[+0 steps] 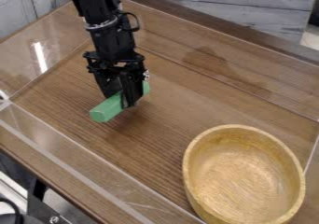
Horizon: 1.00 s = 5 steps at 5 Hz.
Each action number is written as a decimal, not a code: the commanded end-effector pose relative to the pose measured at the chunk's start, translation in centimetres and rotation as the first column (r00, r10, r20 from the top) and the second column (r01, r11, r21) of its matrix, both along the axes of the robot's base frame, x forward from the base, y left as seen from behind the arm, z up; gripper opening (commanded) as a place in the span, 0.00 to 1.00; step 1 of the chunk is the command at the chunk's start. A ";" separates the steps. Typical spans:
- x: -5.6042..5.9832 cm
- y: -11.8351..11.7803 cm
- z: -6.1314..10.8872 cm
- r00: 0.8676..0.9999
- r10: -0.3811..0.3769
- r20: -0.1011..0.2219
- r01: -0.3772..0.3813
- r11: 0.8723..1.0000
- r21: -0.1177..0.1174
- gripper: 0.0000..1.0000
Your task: Remove the green block from inside the brown bowl and put it on the table
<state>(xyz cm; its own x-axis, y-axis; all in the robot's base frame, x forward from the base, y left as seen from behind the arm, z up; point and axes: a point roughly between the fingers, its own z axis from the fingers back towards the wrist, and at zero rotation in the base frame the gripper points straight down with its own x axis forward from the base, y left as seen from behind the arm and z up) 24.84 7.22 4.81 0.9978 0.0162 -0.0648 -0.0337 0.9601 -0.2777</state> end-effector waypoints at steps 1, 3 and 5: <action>1.3 0.3 1.4 0.999 -0.009 0.050 0.008 1.000 0.022 0.00; 1.4 0.1 1.3 0.999 -0.015 0.038 0.015 1.000 0.017 0.00; 1.5 -0.1 1.3 0.999 -0.022 0.026 0.022 1.000 0.012 0.00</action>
